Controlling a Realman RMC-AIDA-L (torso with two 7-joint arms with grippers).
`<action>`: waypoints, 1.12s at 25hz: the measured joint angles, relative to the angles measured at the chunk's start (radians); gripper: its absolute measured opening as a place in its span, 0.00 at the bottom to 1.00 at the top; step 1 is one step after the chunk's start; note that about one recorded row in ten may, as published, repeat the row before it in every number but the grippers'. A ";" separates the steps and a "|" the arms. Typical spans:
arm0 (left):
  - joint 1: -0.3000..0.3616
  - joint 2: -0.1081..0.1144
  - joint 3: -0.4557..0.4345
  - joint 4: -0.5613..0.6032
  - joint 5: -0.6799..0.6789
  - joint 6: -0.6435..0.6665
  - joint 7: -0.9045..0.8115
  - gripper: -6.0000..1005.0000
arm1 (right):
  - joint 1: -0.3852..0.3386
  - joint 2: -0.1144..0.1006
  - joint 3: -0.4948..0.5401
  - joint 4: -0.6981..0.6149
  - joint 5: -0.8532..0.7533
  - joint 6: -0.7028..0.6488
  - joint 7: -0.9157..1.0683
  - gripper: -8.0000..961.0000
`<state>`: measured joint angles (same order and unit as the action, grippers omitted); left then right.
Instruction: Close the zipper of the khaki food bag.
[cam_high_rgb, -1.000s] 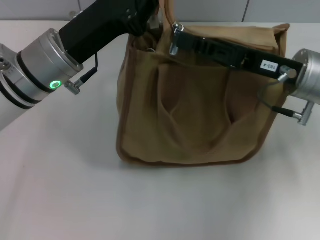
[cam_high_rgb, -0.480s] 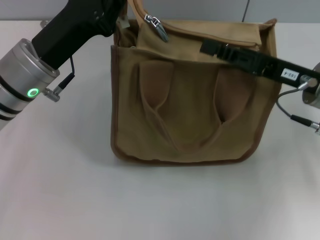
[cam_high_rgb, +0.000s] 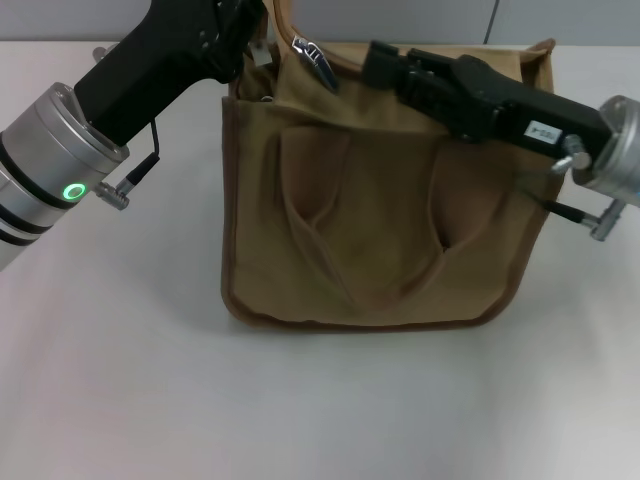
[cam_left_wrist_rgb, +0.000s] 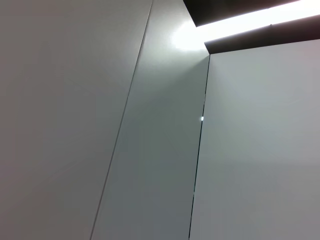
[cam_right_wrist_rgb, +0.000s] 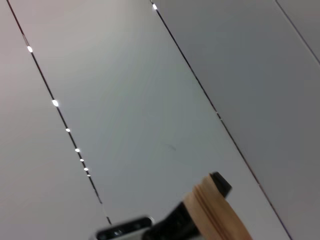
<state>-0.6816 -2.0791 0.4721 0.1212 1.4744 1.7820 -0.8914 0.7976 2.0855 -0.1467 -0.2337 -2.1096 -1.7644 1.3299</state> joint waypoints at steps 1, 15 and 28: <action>0.000 0.000 0.000 0.000 0.000 0.000 0.000 0.03 | 0.002 0.000 -0.004 0.005 0.000 0.013 -0.003 0.02; -0.026 -0.001 0.019 -0.002 0.003 -0.003 0.000 0.03 | 0.021 0.001 -0.025 0.018 -0.004 0.076 -0.002 0.41; -0.038 -0.001 0.027 -0.018 0.003 -0.008 0.007 0.03 | 0.049 0.001 -0.073 0.040 0.001 0.090 0.004 0.41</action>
<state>-0.7196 -2.0800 0.4991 0.1030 1.4773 1.7744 -0.8839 0.8468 2.0862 -0.2197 -0.1933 -2.1091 -1.6747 1.3341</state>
